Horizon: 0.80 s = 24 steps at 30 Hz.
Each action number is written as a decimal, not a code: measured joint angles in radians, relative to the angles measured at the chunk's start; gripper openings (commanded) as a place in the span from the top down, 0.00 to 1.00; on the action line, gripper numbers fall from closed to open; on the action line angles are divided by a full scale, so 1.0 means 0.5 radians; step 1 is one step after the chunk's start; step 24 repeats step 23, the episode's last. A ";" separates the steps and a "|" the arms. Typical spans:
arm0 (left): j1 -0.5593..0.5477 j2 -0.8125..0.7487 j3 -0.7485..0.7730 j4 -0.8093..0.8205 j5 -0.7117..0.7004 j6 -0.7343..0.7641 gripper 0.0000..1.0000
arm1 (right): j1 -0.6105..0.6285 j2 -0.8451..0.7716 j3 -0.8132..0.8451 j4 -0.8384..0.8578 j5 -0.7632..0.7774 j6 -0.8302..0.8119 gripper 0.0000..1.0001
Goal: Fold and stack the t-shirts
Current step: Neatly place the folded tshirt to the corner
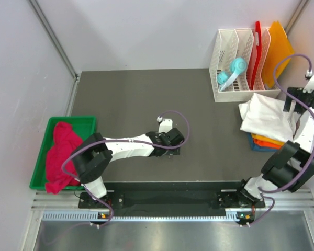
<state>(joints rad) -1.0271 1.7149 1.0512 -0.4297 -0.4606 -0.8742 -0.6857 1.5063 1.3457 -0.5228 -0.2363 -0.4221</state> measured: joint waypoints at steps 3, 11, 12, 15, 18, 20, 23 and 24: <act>-0.008 0.019 0.003 0.021 0.001 -0.001 0.01 | -0.005 -0.179 0.034 -0.134 -0.331 0.006 0.00; -0.094 0.035 0.004 0.037 0.006 -0.007 0.01 | 0.430 -0.657 -0.352 -0.376 -0.651 -0.042 0.00; -0.110 0.035 0.004 0.035 0.005 -0.019 0.01 | 0.523 -0.727 -0.454 -0.356 -0.626 -0.036 0.00; -0.151 0.036 0.004 0.023 0.002 -0.049 0.01 | 0.748 -0.926 -0.707 -0.295 -0.509 0.014 0.00; -0.202 0.038 0.004 0.002 -0.004 -0.089 0.01 | 0.962 -1.073 -0.862 -0.240 -0.361 0.066 0.00; -0.238 0.046 0.004 -0.005 -0.007 -0.111 0.01 | 1.083 -1.101 -0.904 -0.202 -0.294 0.087 0.00; -0.292 0.058 0.004 -0.026 -0.014 -0.155 0.01 | 1.278 -1.109 -0.974 -0.133 -0.181 0.138 0.00; -0.292 0.058 0.004 -0.026 -0.014 -0.155 0.01 | 1.278 -1.109 -0.974 -0.133 -0.181 0.138 0.00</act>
